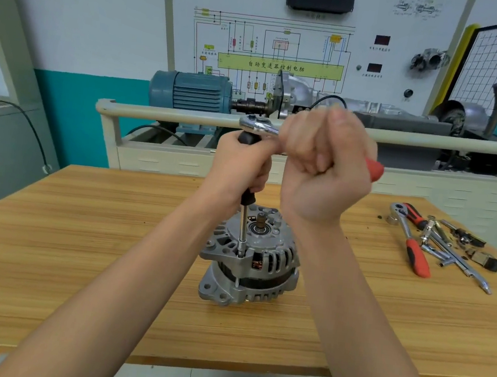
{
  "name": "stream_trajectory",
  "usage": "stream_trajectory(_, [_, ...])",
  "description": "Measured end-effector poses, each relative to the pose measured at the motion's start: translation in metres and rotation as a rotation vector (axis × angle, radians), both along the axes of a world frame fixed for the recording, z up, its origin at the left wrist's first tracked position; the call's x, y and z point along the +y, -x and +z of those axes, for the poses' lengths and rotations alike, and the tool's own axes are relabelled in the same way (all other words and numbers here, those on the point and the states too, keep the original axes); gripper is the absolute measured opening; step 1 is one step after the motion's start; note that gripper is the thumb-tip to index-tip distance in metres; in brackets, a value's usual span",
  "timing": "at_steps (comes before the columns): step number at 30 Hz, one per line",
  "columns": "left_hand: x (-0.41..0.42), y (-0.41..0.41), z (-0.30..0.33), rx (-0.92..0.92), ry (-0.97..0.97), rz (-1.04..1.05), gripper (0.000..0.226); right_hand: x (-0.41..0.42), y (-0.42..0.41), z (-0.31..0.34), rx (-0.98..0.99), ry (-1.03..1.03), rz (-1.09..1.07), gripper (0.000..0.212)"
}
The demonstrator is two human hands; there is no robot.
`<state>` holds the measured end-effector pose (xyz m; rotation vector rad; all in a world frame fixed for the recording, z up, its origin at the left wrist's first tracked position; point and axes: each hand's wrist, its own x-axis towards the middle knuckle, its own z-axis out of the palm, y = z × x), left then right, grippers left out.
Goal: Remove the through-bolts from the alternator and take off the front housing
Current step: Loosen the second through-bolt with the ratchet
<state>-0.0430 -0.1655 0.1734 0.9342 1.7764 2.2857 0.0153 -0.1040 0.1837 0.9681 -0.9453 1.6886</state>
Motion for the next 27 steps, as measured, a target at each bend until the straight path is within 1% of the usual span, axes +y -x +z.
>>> stream_trajectory(2, [-0.004,0.004,0.000,0.003,0.004,-0.136,0.043,0.015,0.002,0.005,-0.071,0.061,0.235,0.044])
stream_trajectory(5, [-0.012,0.010,0.004,0.011,0.046,-0.317,0.035,0.033,0.010,0.010,-0.218,0.251,0.557,0.048])
stream_trajectory(7, [-0.014,0.011,0.006,0.013,0.096,-0.401,0.032,0.041,0.019,0.012,-0.291,0.387,0.715,0.047])
stream_trajectory(9, [-0.014,0.011,0.007,-0.008,0.156,-0.462,0.035,0.044,0.025,0.014,-0.328,0.472,0.798,0.047])
stream_trajectory(11, [-0.013,0.012,0.006,-0.048,0.172,-0.484,0.042,0.043,0.026,0.014,-0.330,0.487,0.783,0.047])
stream_trajectory(12, [-0.012,0.012,0.006,-0.063,0.161,-0.463,0.047,0.041,0.023,0.013,-0.316,0.469,0.753,0.047])
stream_trajectory(15, [-0.007,0.009,0.003,-0.069,0.114,-0.293,0.056,0.032,0.013,0.009,-0.231,0.333,0.572,0.051])
stream_trajectory(17, [-0.002,0.006,0.001,-0.082,0.075,-0.164,0.055,0.020,0.006,0.006,-0.143,0.184,0.350,0.053])
stream_trajectory(18, [0.001,0.004,0.001,-0.088,0.059,-0.102,0.052,0.012,0.004,0.004,-0.089,0.118,0.212,0.050])
stream_trajectory(20, [0.005,0.001,0.000,-0.083,0.051,0.017,0.044,-0.003,0.000,-0.002,0.003,0.030,-0.088,0.041])
stream_trajectory(21, [0.006,0.000,0.000,-0.068,0.060,0.074,0.040,-0.010,-0.001,-0.005,0.024,-0.001,-0.203,0.037])
stream_trajectory(22, [0.006,-0.001,0.000,-0.055,0.070,0.115,0.037,-0.014,-0.002,-0.007,0.030,-0.022,-0.268,0.035])
stream_trajectory(23, [0.006,-0.001,0.000,-0.050,0.070,0.125,0.036,-0.015,-0.002,-0.008,0.031,-0.033,-0.280,0.035])
stream_trajectory(24, [0.004,0.000,-0.001,-0.055,0.057,0.101,0.037,-0.014,-0.002,-0.007,0.033,-0.034,-0.245,0.036])
stream_trajectory(25, [0.002,0.000,-0.001,-0.059,0.043,0.046,0.041,-0.011,-0.002,-0.005,0.033,-0.030,-0.171,0.038])
stream_trajectory(27, [-0.006,0.004,-0.001,-0.044,0.050,-0.107,0.046,0.001,0.001,0.002,-0.004,0.005,0.058,0.043])
